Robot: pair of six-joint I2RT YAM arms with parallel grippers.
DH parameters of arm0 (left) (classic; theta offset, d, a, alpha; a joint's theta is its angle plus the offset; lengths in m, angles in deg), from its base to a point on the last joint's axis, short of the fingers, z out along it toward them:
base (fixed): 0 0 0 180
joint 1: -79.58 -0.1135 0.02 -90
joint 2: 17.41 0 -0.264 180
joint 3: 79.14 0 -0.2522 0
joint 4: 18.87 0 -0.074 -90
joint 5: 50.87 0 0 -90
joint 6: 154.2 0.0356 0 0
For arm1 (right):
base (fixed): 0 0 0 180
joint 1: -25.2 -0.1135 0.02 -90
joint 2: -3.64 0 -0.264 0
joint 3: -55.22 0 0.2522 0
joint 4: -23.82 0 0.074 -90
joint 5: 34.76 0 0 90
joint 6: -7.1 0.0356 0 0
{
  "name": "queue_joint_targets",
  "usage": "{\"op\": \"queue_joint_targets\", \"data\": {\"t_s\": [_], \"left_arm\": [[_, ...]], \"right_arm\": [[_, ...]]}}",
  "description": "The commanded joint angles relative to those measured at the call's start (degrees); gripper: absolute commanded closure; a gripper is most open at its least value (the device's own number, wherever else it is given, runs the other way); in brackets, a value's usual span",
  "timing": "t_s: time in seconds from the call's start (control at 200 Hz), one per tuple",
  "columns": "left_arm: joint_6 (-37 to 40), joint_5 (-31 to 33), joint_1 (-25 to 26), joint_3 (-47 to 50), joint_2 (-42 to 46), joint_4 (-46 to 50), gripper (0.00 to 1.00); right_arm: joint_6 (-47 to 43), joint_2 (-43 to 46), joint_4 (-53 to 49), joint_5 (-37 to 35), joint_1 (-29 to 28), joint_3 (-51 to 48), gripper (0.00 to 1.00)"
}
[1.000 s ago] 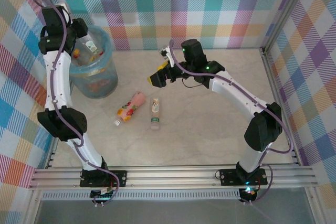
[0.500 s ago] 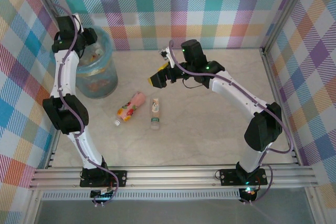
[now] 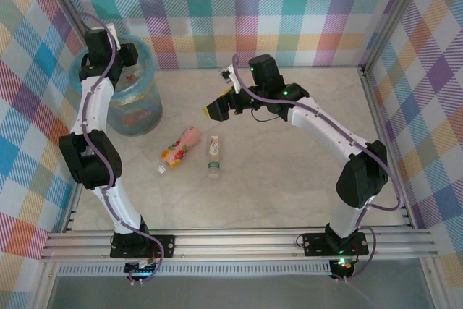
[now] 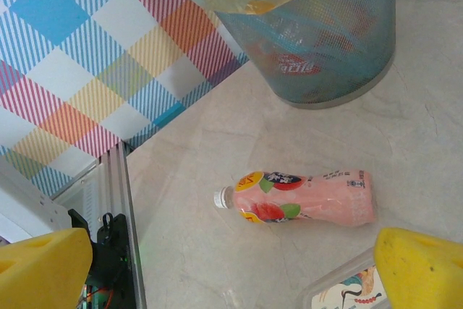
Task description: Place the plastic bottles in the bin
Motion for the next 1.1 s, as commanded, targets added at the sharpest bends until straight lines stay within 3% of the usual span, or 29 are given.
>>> {"op": "queue_joint_targets", "data": {"t_s": [0.0, 0.275, 0.345, 0.465, 0.555, 0.74, 0.835, 1.095], "left_arm": [[3.6, 0.9, -0.3, 4.4, -3.8, 8.6, 1.00], [-0.9, -1.3, -0.8, -3.7, -4.1, 13.9, 0.97], [-2.2, -2.5, -0.8, -7.6, -4.1, 15.5, 0.84], [-5.2, -2.9, -0.8, -12.7, -3.2, 17.4, 0.46], [-7.1, -2.4, -0.8, -14.7, -1.7, 18.3, 0.37], [-9.6, -3.8, -0.9, -13.4, 3.1, 16.0, 0.35], [-9.8, -1.3, -0.9, -12.8, 4.0, 16.4, 0.36], [-9.1, 1.7, -0.9, -20.1, -2.7, 24.6, 0.40]], "right_arm": [[0.7, -0.8, -0.7, 1.2, -0.1, 1.9, 0.00], [0.1, -0.7, -1.5, 0.5, -0.2, 2.6, 0.00], [0.4, -0.8, -1.3, 0.5, -0.2, 2.6, 0.00], [1.3, -1.3, -1.2, 0.8, -0.2, 3.0, 0.00], [1.5, -1.6, -1.3, 1.0, -0.2, 3.0, 0.00], [1.1, -1.6, -1.9, 0.7, -0.2, 2.9, 0.01], [1.2, -1.6, -1.7, 0.8, -0.2, 2.9, 0.00], [1.5, -2.1, -2.3, 1.0, -0.2, 3.2, 0.00]]}}
